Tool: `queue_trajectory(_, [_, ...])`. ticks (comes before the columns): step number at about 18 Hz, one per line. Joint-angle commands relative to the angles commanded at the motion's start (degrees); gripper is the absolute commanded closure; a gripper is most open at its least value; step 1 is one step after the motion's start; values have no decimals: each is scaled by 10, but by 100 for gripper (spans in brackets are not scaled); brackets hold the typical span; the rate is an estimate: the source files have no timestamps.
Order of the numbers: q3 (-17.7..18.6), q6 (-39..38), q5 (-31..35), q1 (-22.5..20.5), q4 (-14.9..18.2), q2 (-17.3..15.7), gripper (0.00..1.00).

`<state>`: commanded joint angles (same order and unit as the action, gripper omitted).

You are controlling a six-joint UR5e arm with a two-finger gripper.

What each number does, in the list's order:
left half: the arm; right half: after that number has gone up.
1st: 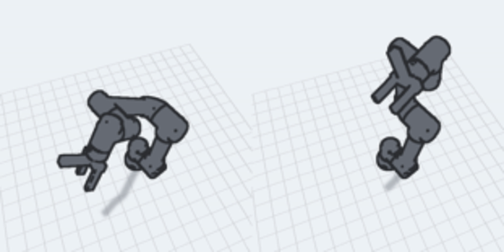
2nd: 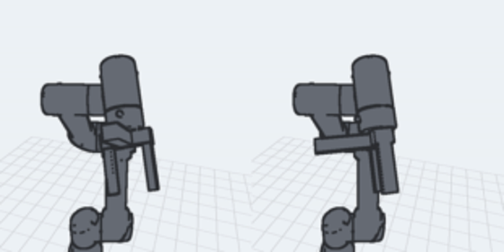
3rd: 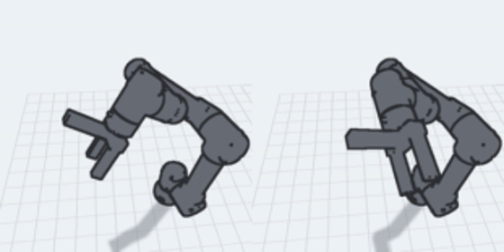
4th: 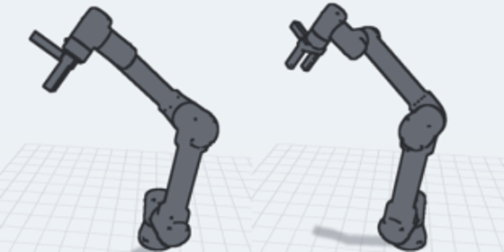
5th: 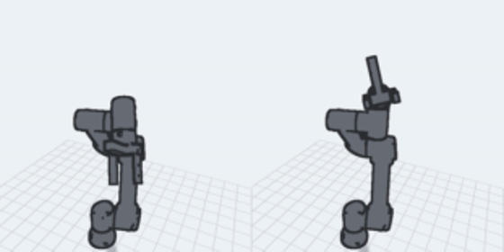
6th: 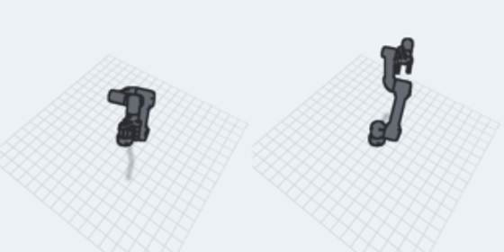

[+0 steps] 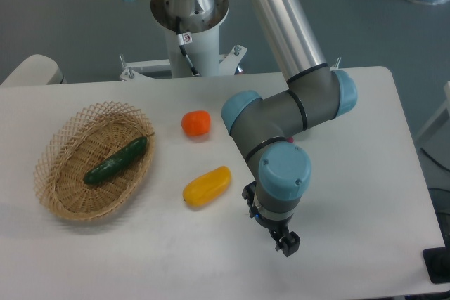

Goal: Pick up the cucumber from the basket
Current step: 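Move the gripper over the wicker basket toward the green cucumber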

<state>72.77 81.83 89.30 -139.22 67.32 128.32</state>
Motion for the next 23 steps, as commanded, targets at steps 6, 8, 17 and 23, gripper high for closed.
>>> queue_trajectory(6, [5, -5, 1, 5, 4, -7, 0])
queue_trajectory(8, [13, -9, 2, 11, 3, -10, 0])
queue_trajectory(17, [113, -61, -7, 63, 4, -77, 0])
queue_trajectory(23, [167, -128, -40, 125, 3, -120, 0])
